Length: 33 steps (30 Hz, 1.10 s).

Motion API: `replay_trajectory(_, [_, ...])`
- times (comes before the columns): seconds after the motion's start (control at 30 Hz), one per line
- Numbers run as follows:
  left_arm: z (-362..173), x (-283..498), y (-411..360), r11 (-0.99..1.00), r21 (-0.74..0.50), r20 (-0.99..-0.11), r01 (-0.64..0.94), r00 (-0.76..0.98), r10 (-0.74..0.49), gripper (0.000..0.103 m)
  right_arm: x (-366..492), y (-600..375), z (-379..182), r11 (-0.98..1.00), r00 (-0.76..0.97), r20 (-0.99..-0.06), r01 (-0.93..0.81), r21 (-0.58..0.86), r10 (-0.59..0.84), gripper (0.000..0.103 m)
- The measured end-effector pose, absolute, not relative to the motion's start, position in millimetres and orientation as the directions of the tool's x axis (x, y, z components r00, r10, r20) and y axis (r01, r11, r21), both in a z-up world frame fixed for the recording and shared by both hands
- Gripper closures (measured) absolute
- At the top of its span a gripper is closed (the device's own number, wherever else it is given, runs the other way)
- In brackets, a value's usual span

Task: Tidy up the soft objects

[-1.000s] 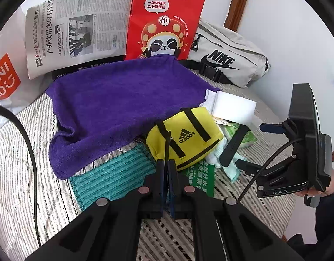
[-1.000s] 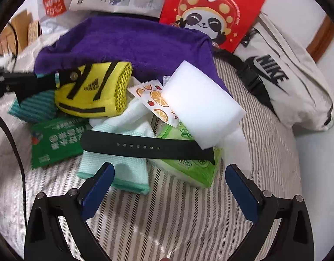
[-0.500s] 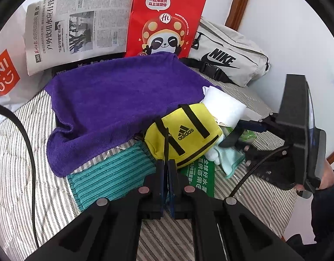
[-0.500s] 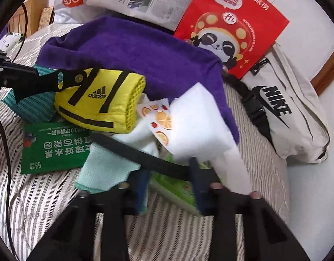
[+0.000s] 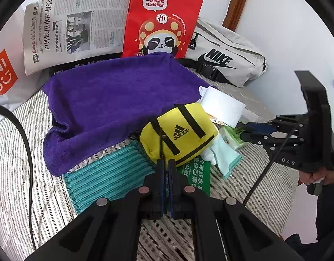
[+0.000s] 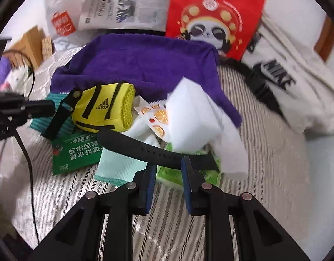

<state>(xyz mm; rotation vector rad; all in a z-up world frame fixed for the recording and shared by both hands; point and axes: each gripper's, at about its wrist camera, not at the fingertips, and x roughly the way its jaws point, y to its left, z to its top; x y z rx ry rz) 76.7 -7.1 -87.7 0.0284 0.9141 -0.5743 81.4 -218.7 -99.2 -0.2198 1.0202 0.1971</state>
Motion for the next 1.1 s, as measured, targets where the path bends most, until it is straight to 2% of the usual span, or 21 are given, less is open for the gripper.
replay_trajectory(0.1, [-87,77,-8,0.85,-0.212,-0.753,0.482,0.474,-0.456,0.099,85,-222,-101,0.966,0.496,-0.862,-0.255,-0.034,0.101,0.081])
replay_trajectory(0.23, [-87,80,-7,0.853,-0.219,-0.751,0.474,0.476,-0.457,0.099,94,-217,-108,0.965,0.495,-0.865,-0.257,-0.053,0.084,0.081])
replay_trajectory(0.4, [-91,81,-4,0.857,-0.225,-0.755,0.464,0.473,-0.455,0.098,99,-205,-109,0.949,0.541,-0.841,-0.275,-0.154,0.02,0.076])
replay_trajectory(0.67, [-98,76,6,0.858,-0.249,-0.76,0.449,0.459,-0.461,0.098,109,-200,-122,0.929,0.547,-0.837,-0.297,-0.22,-0.023,0.072])
replay_trajectory(0.7, [-97,74,5,0.852,-0.256,-0.755,0.456,0.456,-0.472,0.096,107,-199,-122,0.927,0.553,-0.833,-0.297,-0.227,-0.027,0.072])
replay_trajectory(0.77, [-97,72,0,0.853,-0.242,-0.765,0.463,0.45,-0.461,0.077,106,-200,-122,0.924,0.563,-0.826,-0.297,-0.242,-0.035,0.077])
replay_trajectory(0.83, [-99,70,-6,0.873,-0.181,-0.783,0.453,0.47,-0.407,0.067,103,-201,-121,0.922,0.568,-0.822,-0.298,-0.248,-0.037,0.081])
replay_trajectory(0.9, [-100,69,-8,0.881,-0.156,-0.784,0.447,0.486,-0.385,0.064,101,-202,-118,0.923,0.567,-0.823,-0.301,-0.239,-0.028,0.085])
replay_trajectory(0.97, [-102,71,-7,0.88,-0.181,-0.783,0.44,0.477,-0.399,0.055,99,-203,-114,0.927,0.575,-0.818,-0.294,-0.234,-0.024,0.087])
replay_trajectory(1.1, [-110,76,-15,0.899,-0.128,-0.809,0.42,0.48,-0.339,0.055,98,-204,-106,0.935,0.594,-0.804,-0.273,-0.225,-0.02,0.092])
